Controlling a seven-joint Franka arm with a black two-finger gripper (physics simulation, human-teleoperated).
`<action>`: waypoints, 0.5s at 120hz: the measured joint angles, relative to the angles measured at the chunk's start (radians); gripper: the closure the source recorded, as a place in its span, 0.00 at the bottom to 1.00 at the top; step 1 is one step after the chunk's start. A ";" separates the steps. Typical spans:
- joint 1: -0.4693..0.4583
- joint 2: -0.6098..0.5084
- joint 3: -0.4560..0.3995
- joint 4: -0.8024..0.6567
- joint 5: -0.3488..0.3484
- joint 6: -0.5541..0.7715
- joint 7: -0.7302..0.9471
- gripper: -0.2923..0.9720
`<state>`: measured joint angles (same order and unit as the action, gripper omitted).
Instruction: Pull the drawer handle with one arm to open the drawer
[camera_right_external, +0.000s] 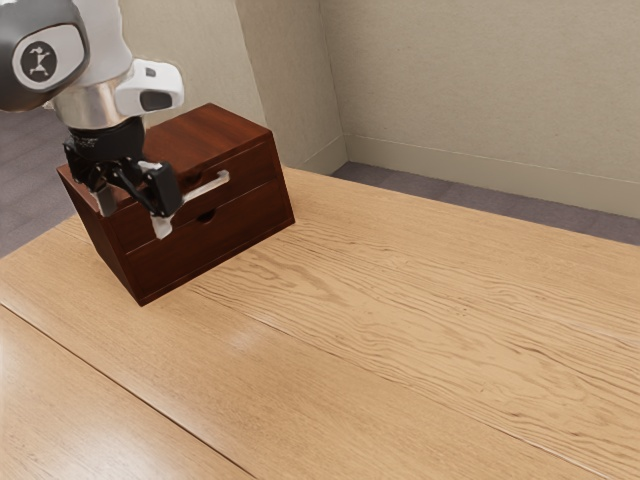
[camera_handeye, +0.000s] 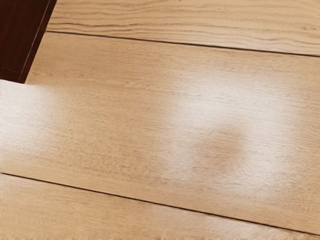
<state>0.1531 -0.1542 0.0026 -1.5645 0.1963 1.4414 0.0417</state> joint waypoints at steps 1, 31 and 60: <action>-0.003 -0.011 0.006 -0.018 0.005 0.011 0.001 0.23; -0.008 0.041 0.110 -0.090 0.103 0.271 0.092 0.23; -0.019 0.143 0.111 -0.034 0.215 0.384 0.168 0.23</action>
<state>0.1342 -0.0111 0.1138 -1.5984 0.4111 1.8256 0.2100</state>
